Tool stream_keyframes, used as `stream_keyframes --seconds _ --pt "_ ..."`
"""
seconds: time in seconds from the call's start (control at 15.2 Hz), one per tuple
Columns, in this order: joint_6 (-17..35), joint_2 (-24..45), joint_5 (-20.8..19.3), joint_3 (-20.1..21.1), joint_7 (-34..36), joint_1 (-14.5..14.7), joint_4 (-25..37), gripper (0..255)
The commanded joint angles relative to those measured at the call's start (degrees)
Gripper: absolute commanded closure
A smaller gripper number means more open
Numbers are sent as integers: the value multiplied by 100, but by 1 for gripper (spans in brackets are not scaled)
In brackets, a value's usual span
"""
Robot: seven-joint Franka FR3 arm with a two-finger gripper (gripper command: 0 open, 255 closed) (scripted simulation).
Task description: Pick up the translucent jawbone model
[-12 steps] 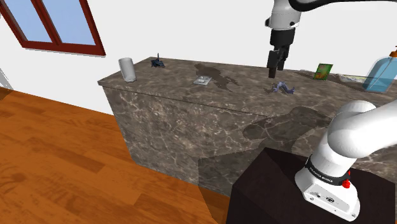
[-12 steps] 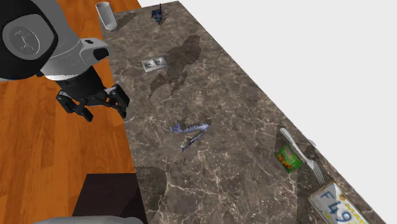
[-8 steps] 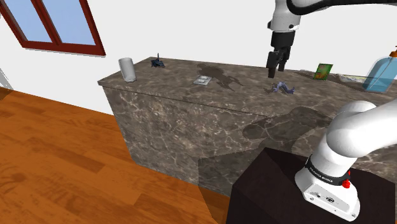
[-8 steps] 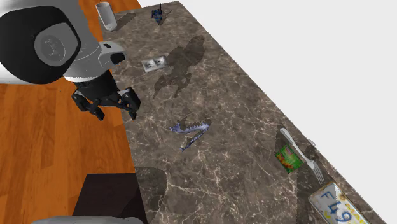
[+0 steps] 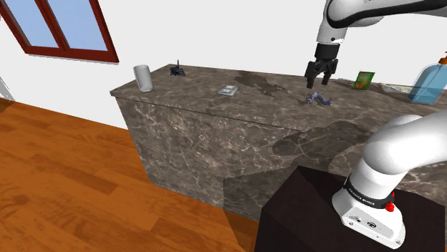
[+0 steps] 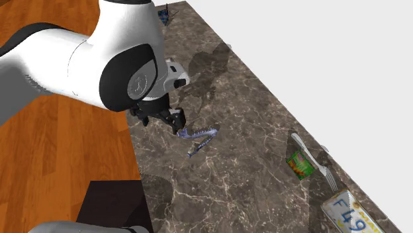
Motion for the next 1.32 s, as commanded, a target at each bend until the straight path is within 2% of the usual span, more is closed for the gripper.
stream_keyframes --seconds 0.0,0.53,1.12,1.19,1.25 --pt "260 167 -7 -244 66 -174 -46 0" --pt "1144 750 38 -1221 195 -807 -223 0" --pt "1772 929 8 -1358 106 -807 -679 0" --pt "1770 925 7 -1357 107 -808 -682 255" --pt "1771 924 8 -1355 109 -807 -683 255"
